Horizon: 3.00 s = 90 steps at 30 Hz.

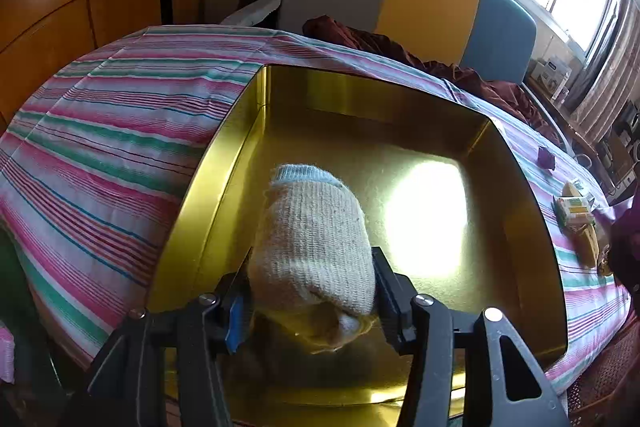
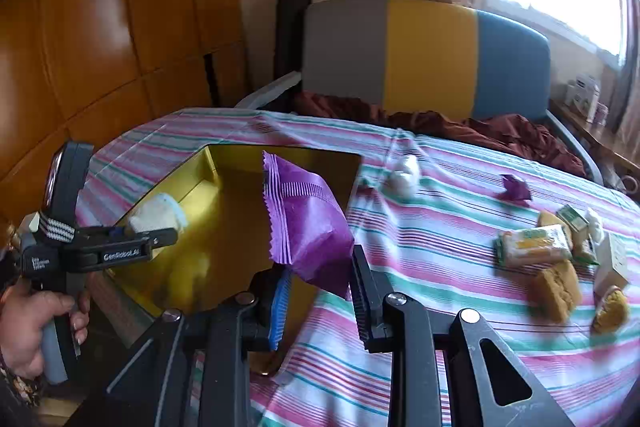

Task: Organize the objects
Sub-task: 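Carry the sock into the gold tray and open the left tool while the right tool carries the packet, then lower the purple packet into the gold tray and open the right tool, then grasp the large yellow sponge with the right tool while the left tool returns to the table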

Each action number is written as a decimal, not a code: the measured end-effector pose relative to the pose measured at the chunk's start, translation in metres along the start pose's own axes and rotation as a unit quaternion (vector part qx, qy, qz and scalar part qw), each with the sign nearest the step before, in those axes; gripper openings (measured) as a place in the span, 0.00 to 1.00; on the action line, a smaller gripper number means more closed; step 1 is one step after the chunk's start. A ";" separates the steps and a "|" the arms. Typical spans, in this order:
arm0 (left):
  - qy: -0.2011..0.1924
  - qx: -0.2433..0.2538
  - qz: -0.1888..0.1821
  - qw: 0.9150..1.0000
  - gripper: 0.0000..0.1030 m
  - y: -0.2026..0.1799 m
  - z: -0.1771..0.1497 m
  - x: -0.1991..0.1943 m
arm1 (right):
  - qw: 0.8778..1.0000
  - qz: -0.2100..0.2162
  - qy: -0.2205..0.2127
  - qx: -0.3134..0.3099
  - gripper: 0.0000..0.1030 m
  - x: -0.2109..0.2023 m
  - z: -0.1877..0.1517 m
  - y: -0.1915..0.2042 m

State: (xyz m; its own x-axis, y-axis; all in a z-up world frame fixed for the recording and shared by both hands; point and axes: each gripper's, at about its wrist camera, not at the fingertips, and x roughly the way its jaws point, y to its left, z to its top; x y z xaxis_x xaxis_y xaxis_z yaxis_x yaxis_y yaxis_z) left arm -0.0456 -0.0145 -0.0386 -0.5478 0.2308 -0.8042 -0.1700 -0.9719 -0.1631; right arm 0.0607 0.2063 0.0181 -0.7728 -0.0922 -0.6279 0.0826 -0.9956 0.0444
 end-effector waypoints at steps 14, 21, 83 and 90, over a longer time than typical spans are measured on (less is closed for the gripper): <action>-0.123 -0.081 0.020 0.989 0.63 0.027 -0.003 -0.062 | 0.997 0.047 0.044 -0.029 0.27 0.026 -0.004 0.037; -0.153 -0.129 0.037 0.979 0.63 0.043 -0.002 -0.072 | 0.991 0.101 0.092 -0.009 0.28 0.057 -0.005 0.059; -0.060 0.059 -0.221 0.972 0.64 -0.098 -0.044 -0.061 | 0.987 -0.107 0.059 0.104 0.79 0.013 -0.046 -0.134; -0.044 0.093 -0.236 0.966 0.64 -0.124 -0.054 -0.064 | 0.972 -0.196 0.057 0.120 0.86 0.015 -0.059 -0.226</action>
State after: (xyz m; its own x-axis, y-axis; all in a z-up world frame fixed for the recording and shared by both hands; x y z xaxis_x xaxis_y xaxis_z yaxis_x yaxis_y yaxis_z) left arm 0.0544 0.0889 0.0023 -0.4390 0.6580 -0.6118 -0.5585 -0.7333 -0.3879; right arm 0.0674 0.4313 -0.0474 -0.6392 0.2836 -0.7148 -0.3634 -0.9306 -0.0443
